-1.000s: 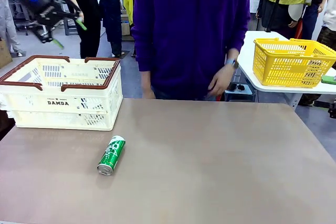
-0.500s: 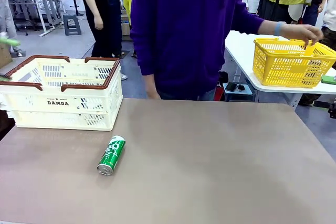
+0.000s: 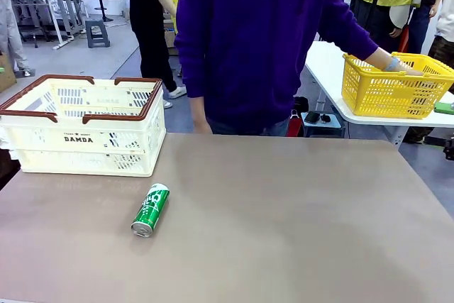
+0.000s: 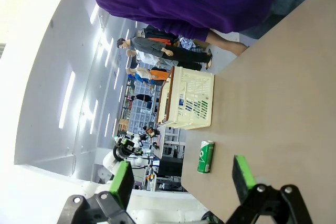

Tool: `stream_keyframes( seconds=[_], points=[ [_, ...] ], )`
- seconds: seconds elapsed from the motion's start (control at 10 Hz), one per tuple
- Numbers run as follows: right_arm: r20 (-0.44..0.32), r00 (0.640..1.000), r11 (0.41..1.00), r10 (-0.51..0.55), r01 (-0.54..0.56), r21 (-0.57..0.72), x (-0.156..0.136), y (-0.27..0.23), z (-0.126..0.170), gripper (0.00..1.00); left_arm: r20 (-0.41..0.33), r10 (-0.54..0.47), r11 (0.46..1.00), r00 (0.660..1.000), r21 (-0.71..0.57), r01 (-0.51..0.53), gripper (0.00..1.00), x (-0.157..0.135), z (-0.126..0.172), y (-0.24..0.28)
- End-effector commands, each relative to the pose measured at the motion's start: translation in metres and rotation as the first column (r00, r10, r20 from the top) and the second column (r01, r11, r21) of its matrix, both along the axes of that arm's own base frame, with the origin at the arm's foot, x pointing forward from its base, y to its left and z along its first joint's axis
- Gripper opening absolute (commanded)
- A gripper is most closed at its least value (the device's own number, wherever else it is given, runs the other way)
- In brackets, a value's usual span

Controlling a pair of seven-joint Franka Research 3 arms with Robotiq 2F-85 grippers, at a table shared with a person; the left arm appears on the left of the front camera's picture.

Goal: Place the drinks into the Shopping basket.
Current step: Pick up one drink and place it into the Shopping basket.

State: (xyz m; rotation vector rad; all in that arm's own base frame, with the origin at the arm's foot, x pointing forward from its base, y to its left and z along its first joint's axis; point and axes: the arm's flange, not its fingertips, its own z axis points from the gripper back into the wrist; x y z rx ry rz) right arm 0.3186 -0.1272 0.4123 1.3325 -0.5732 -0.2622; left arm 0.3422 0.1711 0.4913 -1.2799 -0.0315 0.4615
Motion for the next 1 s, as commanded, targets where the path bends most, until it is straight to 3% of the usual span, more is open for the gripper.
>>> stream_keyframes(
  seconds=[0.0,0.8,0.9],
  points=[
    [0.006,1.000,1.000,-0.001,0.001,0.013,0.000,0.000,0.004,1.00,0.010,-0.027,1.000,1.000,0.007,0.027,1.00,-0.005,0.004,-0.003],
    [0.006,1.000,1.000,-0.001,0.001,0.013,0.000,0.000,0.004,1.00,0.004,-0.010,1.000,1.000,0.005,0.010,1.00,-0.001,0.003,-0.003],
    [0.006,1.000,1.000,-0.001,0.001,0.013,0.000,0.000,0.004,1.00,0.054,-0.092,0.991,0.994,0.099,0.086,1.00,-0.007,0.014,-0.048]
  ],
)
